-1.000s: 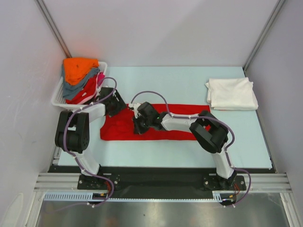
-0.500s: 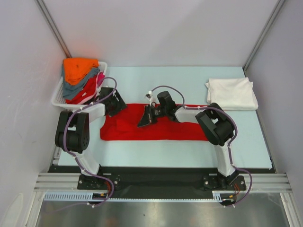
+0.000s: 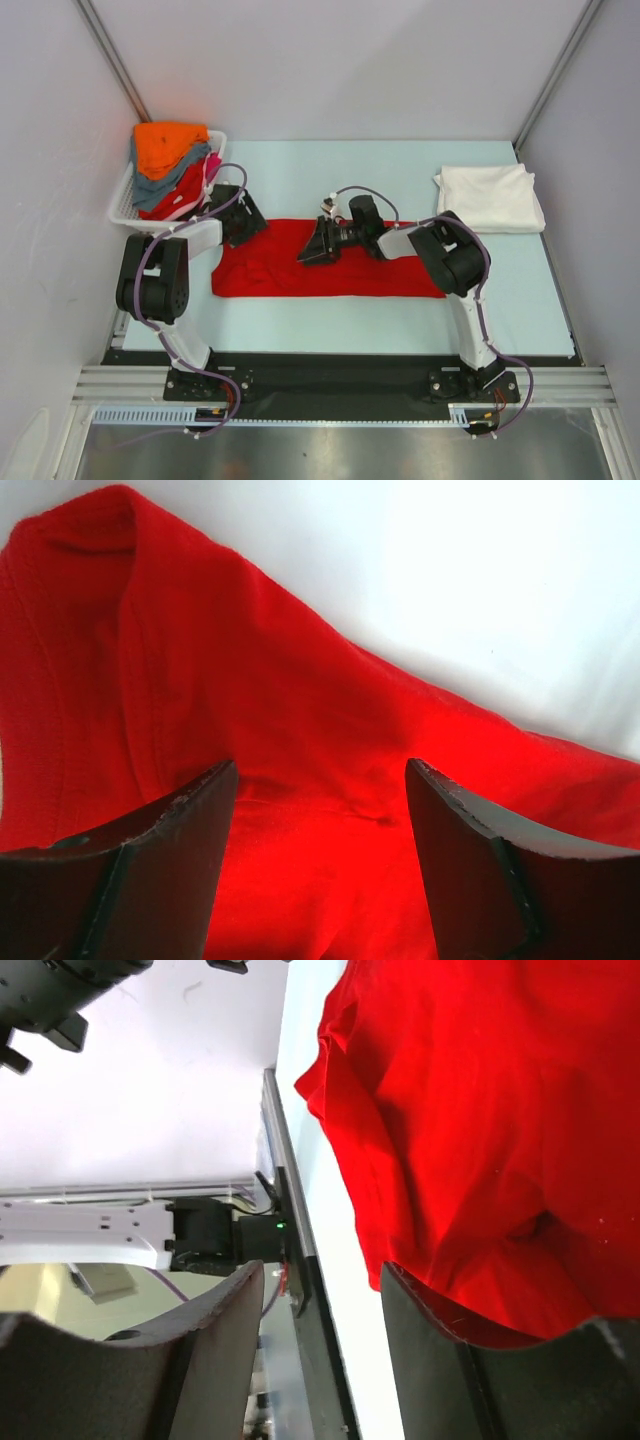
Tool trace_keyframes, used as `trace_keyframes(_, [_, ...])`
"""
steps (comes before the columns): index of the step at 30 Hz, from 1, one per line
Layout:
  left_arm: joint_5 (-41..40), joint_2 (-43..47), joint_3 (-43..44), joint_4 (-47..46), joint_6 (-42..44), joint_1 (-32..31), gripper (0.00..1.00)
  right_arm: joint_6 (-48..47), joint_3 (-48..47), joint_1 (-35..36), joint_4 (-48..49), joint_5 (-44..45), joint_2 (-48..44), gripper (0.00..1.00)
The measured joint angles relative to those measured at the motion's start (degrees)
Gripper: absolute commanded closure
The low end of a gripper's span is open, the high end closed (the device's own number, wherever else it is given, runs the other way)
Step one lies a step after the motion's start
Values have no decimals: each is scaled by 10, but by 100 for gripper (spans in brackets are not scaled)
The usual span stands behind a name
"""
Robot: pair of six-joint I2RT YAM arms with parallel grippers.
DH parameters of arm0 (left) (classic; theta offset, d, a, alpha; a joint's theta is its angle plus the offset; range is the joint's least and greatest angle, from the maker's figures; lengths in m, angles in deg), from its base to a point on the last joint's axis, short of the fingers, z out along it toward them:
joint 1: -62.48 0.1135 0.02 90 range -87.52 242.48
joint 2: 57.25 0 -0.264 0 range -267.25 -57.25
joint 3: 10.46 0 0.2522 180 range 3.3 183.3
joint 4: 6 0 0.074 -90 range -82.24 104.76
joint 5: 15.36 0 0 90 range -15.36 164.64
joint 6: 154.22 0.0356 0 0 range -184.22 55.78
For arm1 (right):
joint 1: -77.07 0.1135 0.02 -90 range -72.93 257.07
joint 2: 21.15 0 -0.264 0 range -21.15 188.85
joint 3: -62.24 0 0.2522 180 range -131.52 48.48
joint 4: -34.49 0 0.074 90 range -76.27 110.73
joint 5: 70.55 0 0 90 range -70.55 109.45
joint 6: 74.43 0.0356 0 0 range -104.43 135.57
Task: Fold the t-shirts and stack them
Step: Fold the tshirt
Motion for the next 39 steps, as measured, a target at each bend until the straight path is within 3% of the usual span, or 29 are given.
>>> trace_keyframes(5, [0,0,0,0,3,0,26,-111,-2,14,-101,51,-18,53])
trace_keyframes(7, [0,1,0,0,3,0,26,-178,-12,30,-181,112,-38,58])
trace_keyframes(12, [2,4,0,1,3,0,26,-302,-46,108,-299,261,-94,60])
trace_keyframes(20, [3,4,0,1,3,0,26,-414,-58,203,-365,448,-117,64])
trace_keyframes(24, [4,4,0,1,3,0,26,-452,-59,232,-385,514,-117,56])
trace_keyframes(39, [5,4,0,1,3,0,26,-496,-99,263,-409,605,-83,56])
